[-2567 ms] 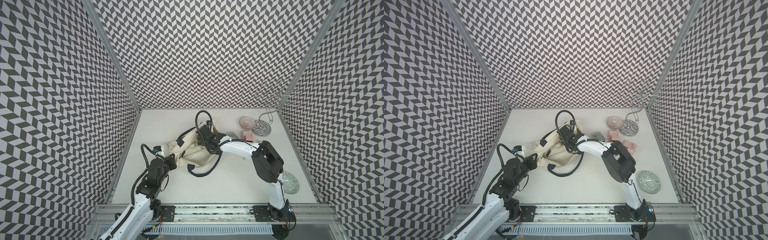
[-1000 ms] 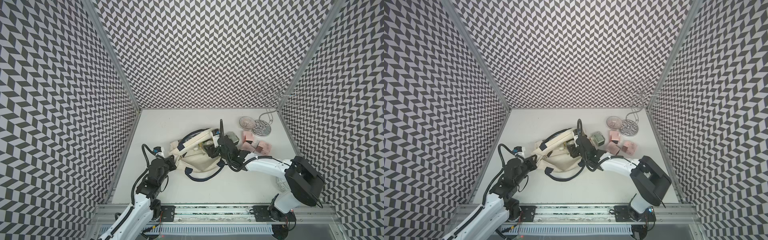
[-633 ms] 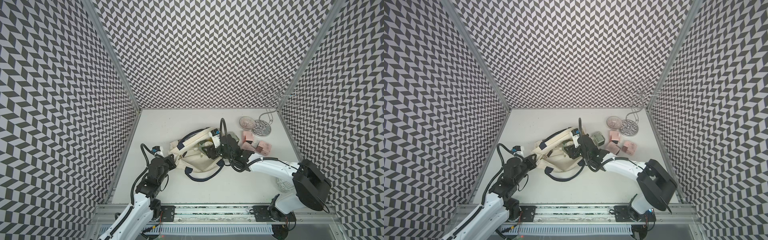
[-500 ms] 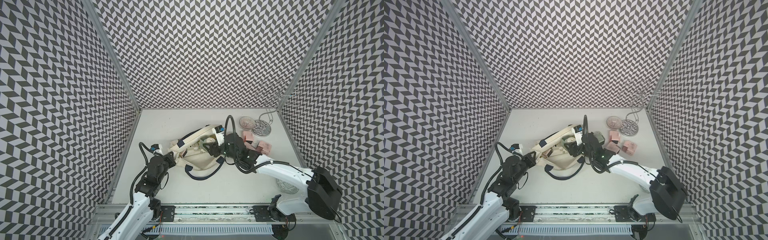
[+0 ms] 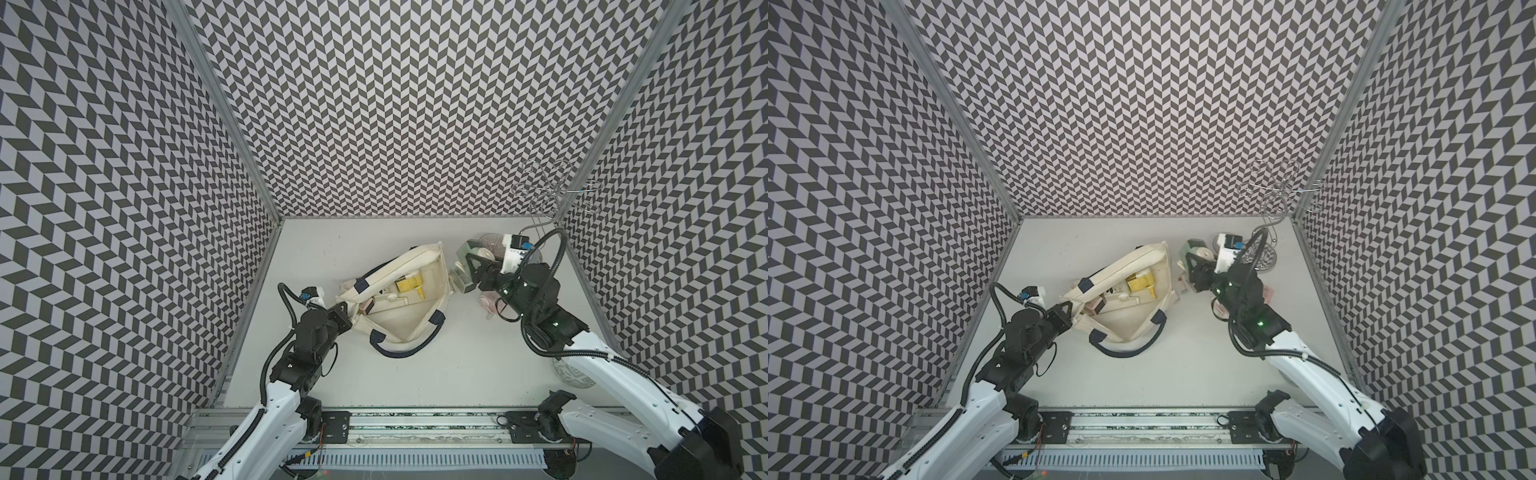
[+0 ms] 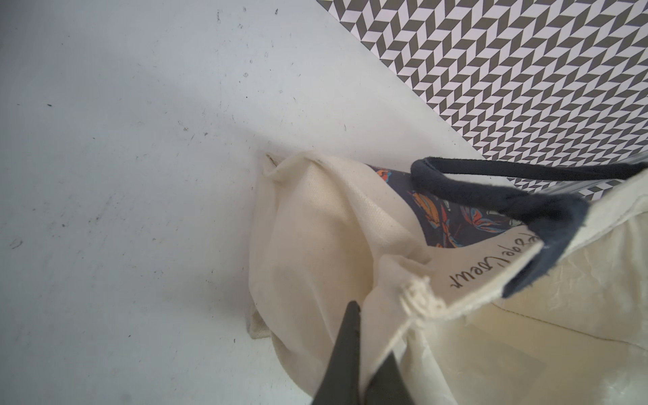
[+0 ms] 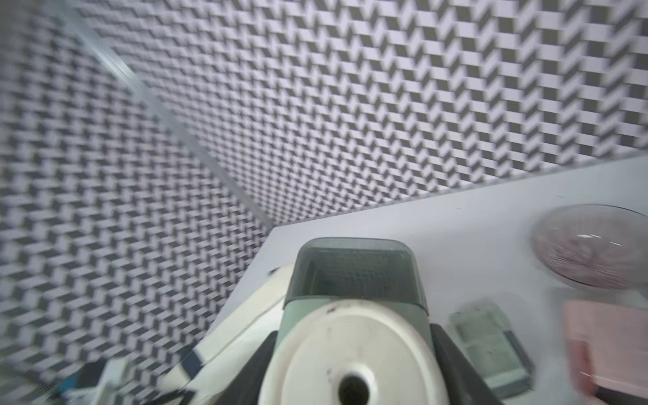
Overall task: Take out the pencil sharpeners from the tote bags
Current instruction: Pick up the pencil sharpener from the canvas bag, then place the pencil sharpener at the center of the board.
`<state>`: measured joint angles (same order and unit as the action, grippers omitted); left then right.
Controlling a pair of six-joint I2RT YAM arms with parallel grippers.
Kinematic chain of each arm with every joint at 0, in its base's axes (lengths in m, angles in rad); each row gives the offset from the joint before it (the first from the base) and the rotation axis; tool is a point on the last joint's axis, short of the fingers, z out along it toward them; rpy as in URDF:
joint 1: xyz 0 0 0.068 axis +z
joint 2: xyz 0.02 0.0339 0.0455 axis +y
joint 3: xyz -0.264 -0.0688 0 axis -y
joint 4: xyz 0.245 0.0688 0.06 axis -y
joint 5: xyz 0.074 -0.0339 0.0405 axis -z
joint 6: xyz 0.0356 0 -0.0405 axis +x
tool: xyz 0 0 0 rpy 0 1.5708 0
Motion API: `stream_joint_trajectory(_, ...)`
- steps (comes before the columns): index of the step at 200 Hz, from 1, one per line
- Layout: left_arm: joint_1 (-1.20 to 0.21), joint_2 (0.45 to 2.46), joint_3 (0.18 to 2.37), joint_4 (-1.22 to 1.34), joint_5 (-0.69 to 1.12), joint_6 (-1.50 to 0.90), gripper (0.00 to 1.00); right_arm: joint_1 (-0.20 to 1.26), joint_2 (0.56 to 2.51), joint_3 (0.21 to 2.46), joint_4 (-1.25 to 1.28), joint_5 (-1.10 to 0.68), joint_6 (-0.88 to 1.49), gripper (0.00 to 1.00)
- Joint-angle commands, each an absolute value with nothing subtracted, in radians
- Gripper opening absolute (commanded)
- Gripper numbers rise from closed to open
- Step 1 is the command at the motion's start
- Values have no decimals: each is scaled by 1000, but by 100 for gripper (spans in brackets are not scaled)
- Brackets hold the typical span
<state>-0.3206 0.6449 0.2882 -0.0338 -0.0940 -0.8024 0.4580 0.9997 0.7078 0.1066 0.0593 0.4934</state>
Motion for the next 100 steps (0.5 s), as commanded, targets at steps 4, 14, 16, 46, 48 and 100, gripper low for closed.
stream_joint_trajectory(4,-322,631,263,-78,-126,-813,0,376,968,625,107,-5,574,36)
stream_joint_trajectory(14,-322,629,259,-80,-126,-811,0,350,994,600,85,-19,585,36)
stream_joint_trajectory(16,-322,629,259,-79,-126,-810,0,346,1002,598,78,-22,587,36)
stream_joint_trajectory(46,-322,619,244,-79,-126,-801,0,317,1166,568,40,-165,585,35)
stream_joint_trajectory(48,-322,617,243,-79,-127,-801,0,316,1175,562,49,-178,588,35)
stream_joint_trajectory(100,-322,578,216,-87,-164,-766,0,318,1269,416,292,-308,675,35)
